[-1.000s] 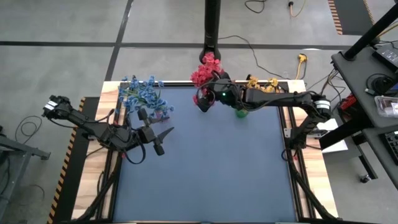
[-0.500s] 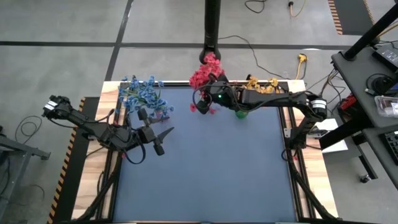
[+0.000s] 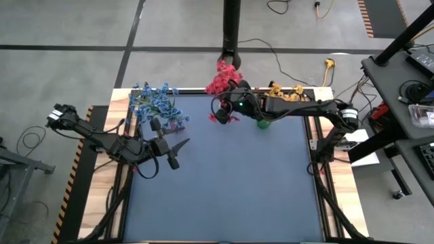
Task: Sort flowers into vase by color
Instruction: Put the red flower into the transparent vase
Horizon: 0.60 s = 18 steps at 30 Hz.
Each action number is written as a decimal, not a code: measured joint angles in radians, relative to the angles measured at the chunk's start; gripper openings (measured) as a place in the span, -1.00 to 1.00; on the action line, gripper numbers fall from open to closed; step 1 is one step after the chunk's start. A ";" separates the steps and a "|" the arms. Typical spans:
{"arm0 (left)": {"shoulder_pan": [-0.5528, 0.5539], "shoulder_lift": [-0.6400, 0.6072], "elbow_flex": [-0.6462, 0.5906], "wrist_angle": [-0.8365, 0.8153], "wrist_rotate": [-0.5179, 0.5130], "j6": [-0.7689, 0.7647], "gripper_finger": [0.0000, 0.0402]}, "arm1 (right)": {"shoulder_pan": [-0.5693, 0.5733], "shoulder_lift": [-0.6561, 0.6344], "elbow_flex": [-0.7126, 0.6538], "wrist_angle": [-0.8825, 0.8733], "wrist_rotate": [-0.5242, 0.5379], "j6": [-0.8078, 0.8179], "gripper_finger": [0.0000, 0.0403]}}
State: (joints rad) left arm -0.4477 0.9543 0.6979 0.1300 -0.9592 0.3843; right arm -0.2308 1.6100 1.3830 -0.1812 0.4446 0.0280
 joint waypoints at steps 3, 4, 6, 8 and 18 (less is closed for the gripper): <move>0.000 0.000 0.000 -0.001 0.000 0.000 -0.09 | 0.003 -0.012 0.000 -0.015 0.000 0.022 -0.36; 0.000 0.000 0.000 -0.002 0.000 0.000 -0.09 | 0.006 -0.017 0.000 -0.018 0.000 0.024 -0.30; 0.000 0.000 0.000 -0.003 0.000 0.000 -0.09 | 0.006 -0.029 0.000 -0.033 0.000 0.025 -0.19; 0.000 0.000 0.000 -0.003 0.000 0.000 -0.09 | 0.009 -0.035 0.001 -0.033 0.000 0.026 -0.10; 0.000 0.000 0.000 -0.006 0.000 0.000 -0.09 | 0.017 -0.058 0.002 -0.019 -0.001 0.025 0.02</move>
State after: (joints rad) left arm -0.4477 0.9543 0.6979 0.1238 -0.9593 0.3843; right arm -0.2138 1.5524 1.3846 -0.1998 0.4438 0.0532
